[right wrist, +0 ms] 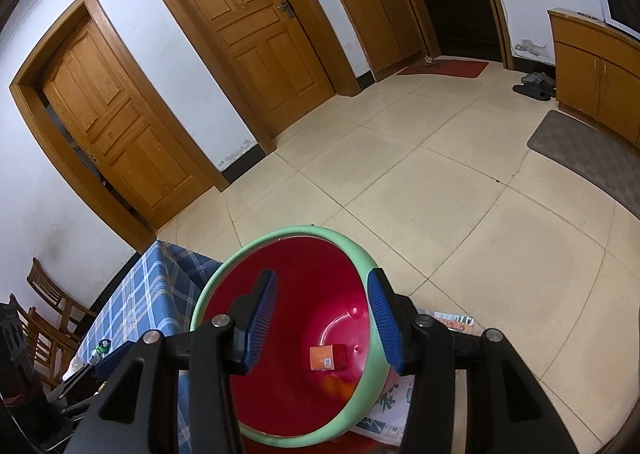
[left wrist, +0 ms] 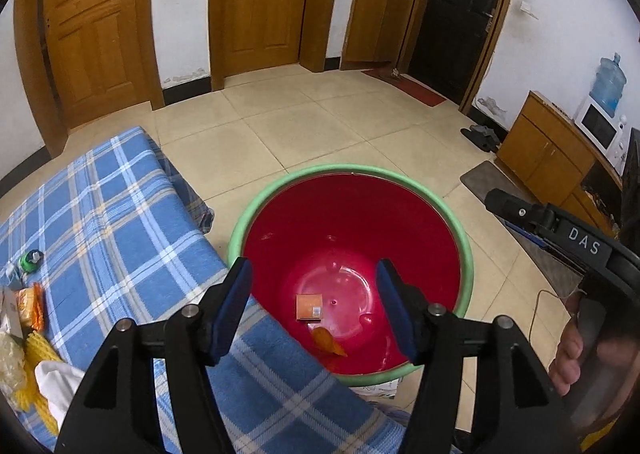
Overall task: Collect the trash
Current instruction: 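Lower the orange item into the red bucket and open left tool, then move both tools back over the table toward the crumpled papers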
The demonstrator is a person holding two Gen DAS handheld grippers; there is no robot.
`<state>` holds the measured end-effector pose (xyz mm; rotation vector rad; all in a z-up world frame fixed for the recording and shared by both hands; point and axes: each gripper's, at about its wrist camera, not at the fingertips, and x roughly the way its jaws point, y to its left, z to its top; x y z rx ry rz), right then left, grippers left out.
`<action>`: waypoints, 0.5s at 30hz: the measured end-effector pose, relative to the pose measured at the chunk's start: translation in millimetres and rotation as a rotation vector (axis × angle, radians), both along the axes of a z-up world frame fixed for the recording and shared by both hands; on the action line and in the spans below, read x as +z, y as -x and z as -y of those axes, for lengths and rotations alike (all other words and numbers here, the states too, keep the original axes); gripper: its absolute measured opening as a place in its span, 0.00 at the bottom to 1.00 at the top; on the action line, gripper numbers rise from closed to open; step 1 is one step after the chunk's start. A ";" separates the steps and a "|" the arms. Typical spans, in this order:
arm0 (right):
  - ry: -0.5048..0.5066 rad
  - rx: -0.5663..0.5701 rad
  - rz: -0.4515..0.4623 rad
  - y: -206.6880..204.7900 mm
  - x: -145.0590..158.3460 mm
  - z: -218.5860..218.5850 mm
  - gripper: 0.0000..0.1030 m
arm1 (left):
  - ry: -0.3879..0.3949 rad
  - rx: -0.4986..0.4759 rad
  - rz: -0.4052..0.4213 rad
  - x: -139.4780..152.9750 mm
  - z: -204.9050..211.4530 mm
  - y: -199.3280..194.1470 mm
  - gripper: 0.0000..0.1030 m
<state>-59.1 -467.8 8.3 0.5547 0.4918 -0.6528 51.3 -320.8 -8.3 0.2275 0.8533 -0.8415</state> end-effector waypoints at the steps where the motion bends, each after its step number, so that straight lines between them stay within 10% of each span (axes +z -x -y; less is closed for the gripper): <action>1: 0.001 0.004 0.000 -0.8 0.4 -1.2 0.49 | 0.003 0.006 -0.002 1.1 -2.6 0.4 0.62; 15: 0.003 0.086 -0.005 -15.3 4.2 -30.1 0.52 | 0.051 0.165 -0.019 18.7 -71.2 -2.2 0.62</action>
